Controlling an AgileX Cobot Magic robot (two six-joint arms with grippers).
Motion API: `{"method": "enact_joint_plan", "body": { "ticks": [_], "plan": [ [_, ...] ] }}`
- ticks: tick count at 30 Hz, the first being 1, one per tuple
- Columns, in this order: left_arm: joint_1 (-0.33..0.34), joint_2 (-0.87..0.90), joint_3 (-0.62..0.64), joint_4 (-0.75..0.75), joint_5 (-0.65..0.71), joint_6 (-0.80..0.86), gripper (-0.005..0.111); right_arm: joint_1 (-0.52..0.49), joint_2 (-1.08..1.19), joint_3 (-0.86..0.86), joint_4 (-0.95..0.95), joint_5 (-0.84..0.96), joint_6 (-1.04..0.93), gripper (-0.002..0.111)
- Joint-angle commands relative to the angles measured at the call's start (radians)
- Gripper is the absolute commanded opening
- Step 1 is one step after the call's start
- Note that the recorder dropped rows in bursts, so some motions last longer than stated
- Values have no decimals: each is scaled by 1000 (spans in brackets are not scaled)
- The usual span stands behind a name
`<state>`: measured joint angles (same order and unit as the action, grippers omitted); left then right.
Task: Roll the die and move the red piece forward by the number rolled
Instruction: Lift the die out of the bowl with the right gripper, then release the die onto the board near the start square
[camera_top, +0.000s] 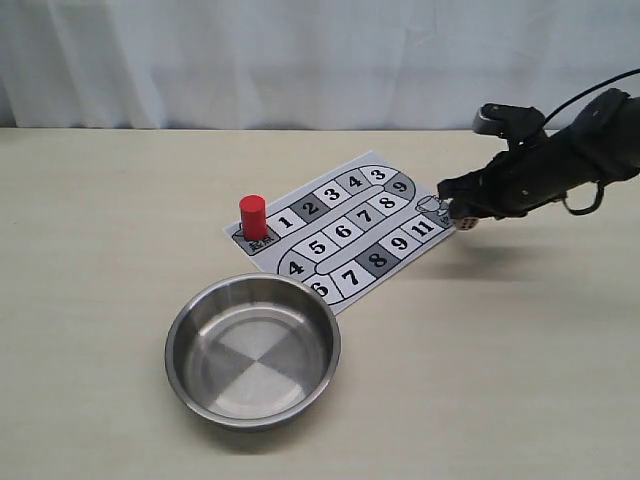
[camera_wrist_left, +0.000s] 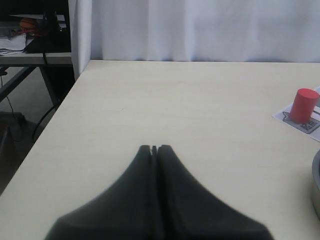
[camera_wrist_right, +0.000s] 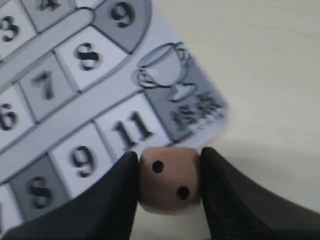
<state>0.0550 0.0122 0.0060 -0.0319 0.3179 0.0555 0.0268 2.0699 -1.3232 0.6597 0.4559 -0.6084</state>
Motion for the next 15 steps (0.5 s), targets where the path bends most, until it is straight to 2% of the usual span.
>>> {"method": "enact_joint_plan", "body": {
  "ticks": [1,3,5,11,15],
  "plan": [
    [-8,0,-6,1,-12,0,0,1,36,-14,504,161,-464,71],
    [-8,0,-6,1,-12,0,0,1,43,-14,551,199,-505,91],
    [-8,0,-6,1,-12,0,0,-1,43,-14,533,175,-489,96],
    [-8,0,-6,1,-12,0,0,-3,43,-14,312,39,-291,89],
    [-8,0,-6,1,-12,0,0,-3,43,-14,190,14,-195,70]
  ]
}}
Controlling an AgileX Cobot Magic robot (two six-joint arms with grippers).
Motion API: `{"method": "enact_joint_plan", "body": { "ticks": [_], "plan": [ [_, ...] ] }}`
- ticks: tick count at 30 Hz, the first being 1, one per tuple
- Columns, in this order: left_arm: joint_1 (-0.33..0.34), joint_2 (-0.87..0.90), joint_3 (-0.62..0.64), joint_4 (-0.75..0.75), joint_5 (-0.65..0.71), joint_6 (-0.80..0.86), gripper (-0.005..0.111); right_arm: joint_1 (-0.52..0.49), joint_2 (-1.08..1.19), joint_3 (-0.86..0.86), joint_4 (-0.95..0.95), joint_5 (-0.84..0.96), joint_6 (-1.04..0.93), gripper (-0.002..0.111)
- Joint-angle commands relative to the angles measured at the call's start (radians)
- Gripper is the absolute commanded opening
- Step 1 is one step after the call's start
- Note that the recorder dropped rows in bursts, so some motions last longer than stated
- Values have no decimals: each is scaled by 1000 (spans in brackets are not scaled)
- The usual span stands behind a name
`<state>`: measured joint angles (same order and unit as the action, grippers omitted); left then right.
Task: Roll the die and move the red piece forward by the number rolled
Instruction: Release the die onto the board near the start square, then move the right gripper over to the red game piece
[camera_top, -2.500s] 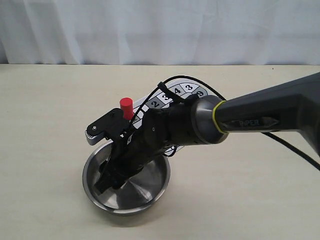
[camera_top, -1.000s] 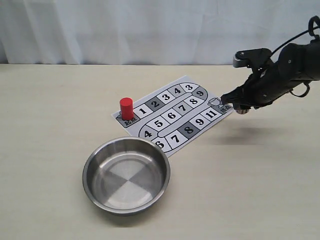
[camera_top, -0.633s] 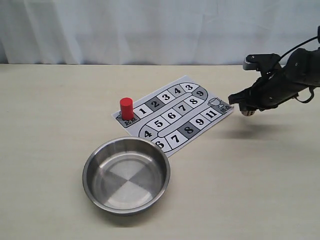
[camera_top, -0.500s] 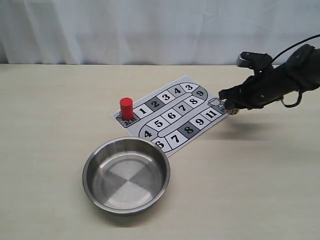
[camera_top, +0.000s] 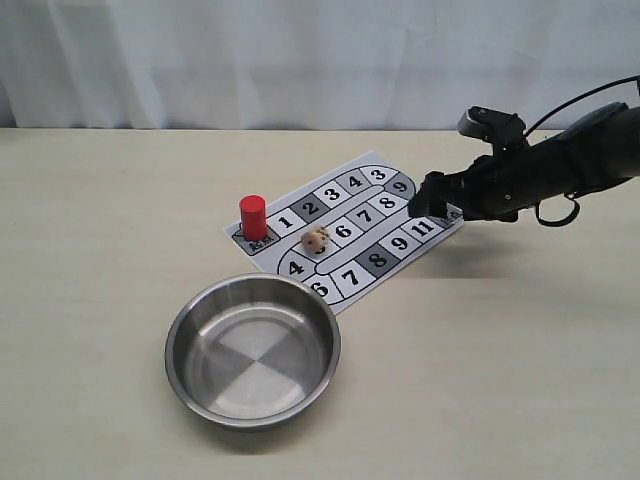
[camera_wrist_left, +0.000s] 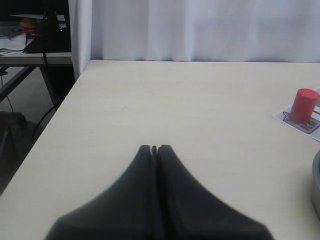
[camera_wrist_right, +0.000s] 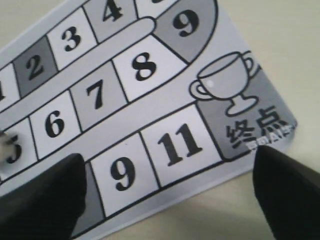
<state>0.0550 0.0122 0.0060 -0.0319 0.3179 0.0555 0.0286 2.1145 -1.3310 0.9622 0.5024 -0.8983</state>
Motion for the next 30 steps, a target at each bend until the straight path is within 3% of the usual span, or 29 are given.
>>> {"method": "enact_joint_plan", "body": {
  "ticks": [1,11,23,30],
  "plan": [
    [-8,0,-6,1,-12,0,0,-5,-1,-6,-119,-34,102,65],
    [-8,0,-6,1,-12,0,0,-5,-1,-6,-119,-19,99,4],
    [-8,0,-6,1,-12,0,0,22,-64,-28,-174,109,67,4],
    [-8,0,-6,1,-12,0,0,132,-99,-95,-372,189,226,4]
  ]
}}
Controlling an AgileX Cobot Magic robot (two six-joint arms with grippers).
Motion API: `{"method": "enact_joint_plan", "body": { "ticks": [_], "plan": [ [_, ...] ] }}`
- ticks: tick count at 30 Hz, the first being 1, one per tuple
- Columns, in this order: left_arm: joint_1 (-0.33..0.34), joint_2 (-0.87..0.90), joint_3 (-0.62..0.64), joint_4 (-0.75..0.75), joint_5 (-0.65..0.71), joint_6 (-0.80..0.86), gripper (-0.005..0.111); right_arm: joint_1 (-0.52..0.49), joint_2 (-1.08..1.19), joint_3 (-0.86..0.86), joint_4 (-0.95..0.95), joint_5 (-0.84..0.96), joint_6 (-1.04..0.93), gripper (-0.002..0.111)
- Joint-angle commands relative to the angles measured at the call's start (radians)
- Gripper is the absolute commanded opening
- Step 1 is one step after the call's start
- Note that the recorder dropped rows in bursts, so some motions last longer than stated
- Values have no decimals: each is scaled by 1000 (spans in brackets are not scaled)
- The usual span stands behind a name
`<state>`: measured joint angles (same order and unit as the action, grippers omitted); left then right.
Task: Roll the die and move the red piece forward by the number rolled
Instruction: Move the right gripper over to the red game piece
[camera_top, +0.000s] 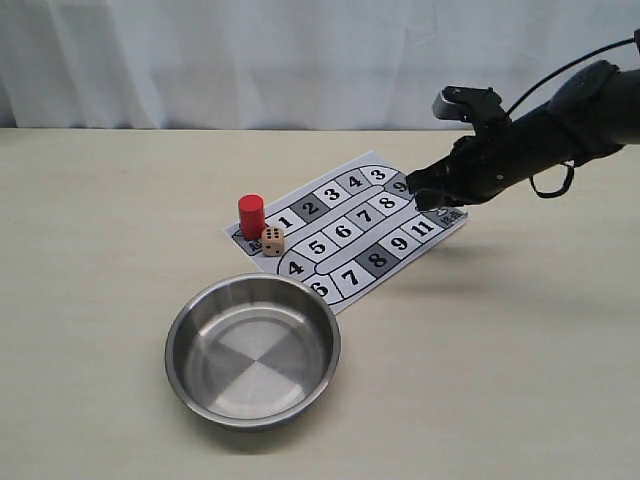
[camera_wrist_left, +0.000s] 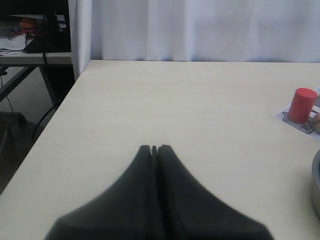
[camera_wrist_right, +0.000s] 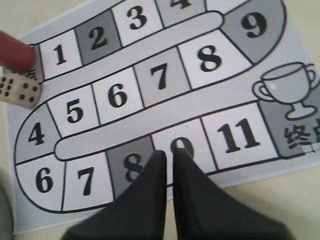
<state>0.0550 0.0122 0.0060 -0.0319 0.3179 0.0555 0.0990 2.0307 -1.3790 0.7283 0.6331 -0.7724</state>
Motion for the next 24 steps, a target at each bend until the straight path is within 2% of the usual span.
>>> {"method": "enact_joint_plan", "body": {
  "ticks": [1,7,12,19,24],
  "plan": [
    [-8,0,-6,1,-12,0,0,86,-14,-66,-186,72,141,4],
    [-8,0,-6,1,-12,0,0,229,-14,-146,-400,91,295,4],
    [-8,0,-6,1,-12,0,0,313,-12,-187,-408,113,295,4],
    [-8,0,-6,1,-12,0,0,376,44,-293,-403,189,295,4],
    [-8,0,-6,1,-12,0,0,384,108,-356,-412,248,327,4]
  ]
}}
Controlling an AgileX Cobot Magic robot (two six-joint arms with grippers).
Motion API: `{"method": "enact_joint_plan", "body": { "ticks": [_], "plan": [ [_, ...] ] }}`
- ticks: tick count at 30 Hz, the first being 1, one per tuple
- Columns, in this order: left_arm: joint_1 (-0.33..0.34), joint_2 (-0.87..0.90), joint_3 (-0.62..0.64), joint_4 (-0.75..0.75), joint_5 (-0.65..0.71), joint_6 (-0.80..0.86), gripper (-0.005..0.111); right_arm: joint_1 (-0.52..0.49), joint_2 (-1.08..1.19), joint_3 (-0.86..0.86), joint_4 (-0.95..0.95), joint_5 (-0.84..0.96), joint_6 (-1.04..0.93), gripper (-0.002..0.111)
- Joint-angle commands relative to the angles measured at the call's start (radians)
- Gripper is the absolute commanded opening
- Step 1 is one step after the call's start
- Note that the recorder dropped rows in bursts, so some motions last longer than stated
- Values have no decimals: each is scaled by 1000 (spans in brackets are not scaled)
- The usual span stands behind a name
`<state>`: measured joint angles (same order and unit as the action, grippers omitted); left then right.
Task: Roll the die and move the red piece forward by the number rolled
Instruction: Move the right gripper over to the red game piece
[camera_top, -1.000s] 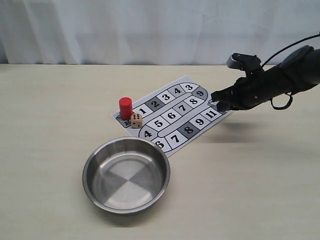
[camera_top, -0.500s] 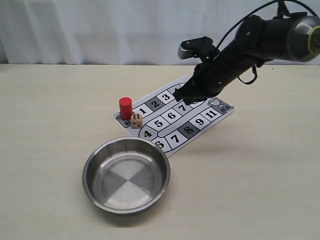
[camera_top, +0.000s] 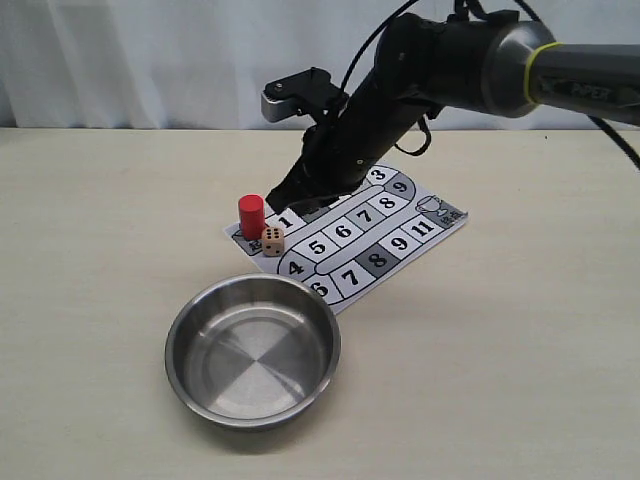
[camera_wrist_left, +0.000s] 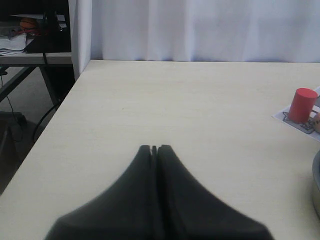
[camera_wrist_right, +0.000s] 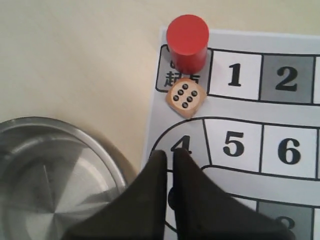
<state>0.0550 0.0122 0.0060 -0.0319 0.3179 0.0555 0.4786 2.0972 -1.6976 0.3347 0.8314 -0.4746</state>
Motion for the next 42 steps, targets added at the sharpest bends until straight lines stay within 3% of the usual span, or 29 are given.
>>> {"method": "enact_joint_plan", "body": {
  "ticks": [1,10,22,42],
  "plan": [
    [-8,0,-6,1,-12,0,0,4,54,-44,-18,55,31,4],
    [-8,0,-6,1,-12,0,0,4,130,-53,-18,56,45,4],
    [-8,0,-6,1,-12,0,0,6,262,-212,-18,141,105,4],
    [-8,0,-6,1,-12,0,0,10,311,-221,-13,76,85,4]
  ]
}}
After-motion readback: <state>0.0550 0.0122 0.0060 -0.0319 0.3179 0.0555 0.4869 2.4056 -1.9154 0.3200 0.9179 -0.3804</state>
